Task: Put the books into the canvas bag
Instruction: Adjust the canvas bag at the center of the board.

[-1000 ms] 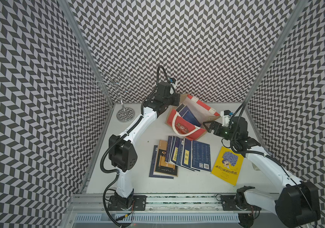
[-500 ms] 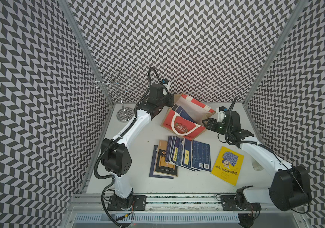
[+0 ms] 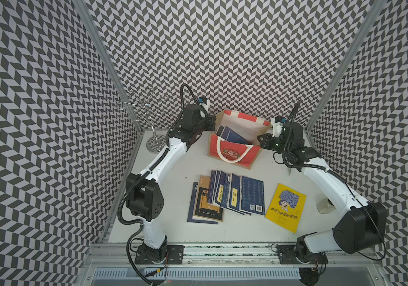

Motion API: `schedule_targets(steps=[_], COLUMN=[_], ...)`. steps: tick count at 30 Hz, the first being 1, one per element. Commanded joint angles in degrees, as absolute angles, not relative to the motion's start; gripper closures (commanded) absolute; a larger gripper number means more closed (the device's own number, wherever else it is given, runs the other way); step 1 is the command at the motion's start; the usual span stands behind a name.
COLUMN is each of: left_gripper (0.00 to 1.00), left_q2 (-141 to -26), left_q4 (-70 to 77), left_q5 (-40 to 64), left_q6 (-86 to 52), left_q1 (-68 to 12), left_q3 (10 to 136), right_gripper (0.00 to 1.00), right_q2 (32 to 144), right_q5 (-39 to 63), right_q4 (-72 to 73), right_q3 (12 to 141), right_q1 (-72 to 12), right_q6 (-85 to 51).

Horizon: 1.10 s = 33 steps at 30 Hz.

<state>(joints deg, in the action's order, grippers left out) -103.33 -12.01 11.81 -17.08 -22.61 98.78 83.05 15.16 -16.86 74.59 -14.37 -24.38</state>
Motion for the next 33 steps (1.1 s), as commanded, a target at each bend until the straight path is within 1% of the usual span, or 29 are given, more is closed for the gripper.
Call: schedule_targets(steps=[1,5,8,9,10,11,12,13,16,17,19,22,25,28,33], left_gripper=[1.00,1.00,0.99,0.93,0.81,0.64,0.44,0.32,0.14,0.11,0.09,0.04,0.01,0.01,0.01], left_q2=[-99.32,-100.30,-100.77,-100.71,-100.60,-100.55,-100.31,-100.12,-97.65,-96.44,-93.31,-87.57,-80.51,-72.78,-63.18], left_q4=[-3.69,-4.62,-5.46,-5.67,-5.65,-5.71,-5.71,-5.76,-5.18,-4.87,-4.49,-4.84,-3.82,-0.93,1.09], left_q5=[13.80,15.08,14.65,14.50,14.26,14.00,13.89,13.98,13.28,12.76,12.35,11.62,12.59,13.62,11.55], left_q6=[-19.03,-20.92,-22.23,-22.24,-22.24,-22.24,-22.24,-22.98,-24.31,-24.42,-24.35,-23.66,-23.71,-24.25,-25.35], left_q1=[-22.33,-22.26,-22.22,-22.17,-22.12,-21.98,-21.68,-21.36,-19.93,-19.47,-18.35,-17.84,-17.97,-19.97,-28.63], left_q3=[97.41,95.72,94.95,94.73,94.37,94.16,93.97,93.87,91.93,90.94,88.18,81.86,71.72,60.74,47.15], right_gripper=[1.00,0.96,0.90,0.83,0.73,0.65,0.58,0.52,0.40,0.36,0.27,0.20,0.16,0.13,0.09], right_q2=[84.25,84.87,85.60,85.89,85.95,85.98,85.81,85.42,82.42,81.01,77.46,72.24,67.39,64.18,64.10], right_q5=[13.50,12.22,12.22,12.34,12.39,12.40,12.95,13.52,14.50,14.42,14.68,14.52,15.98,15.65,18.12], right_q4=[-10.98,-11.13,-11.32,-11.35,-11.34,-11.43,-11.32,-10.86,-8.79,-8.22,-7.32,-7.30,-6.40,-5.48,-5.10], right_q3=[77.96,76.05,76.16,76.50,76.69,76.88,76.91,76.61,73.94,72.60,68.48,60.00,50.05,41.45,34.26], right_q1=[-13.01,-12.37,-12.35,-12.25,-12.24,-12.24,-12.27,-12.28,-12.40,-12.52,-12.58,-12.58,-12.85,-12.85,-14.85], right_q6=[-23.66,-24.78,-24.70,-24.57,-24.47,-24.52,-24.21,-24.07,-23.92,-24.00,-24.15,-25.08,-26.40,-29.69,-31.42])
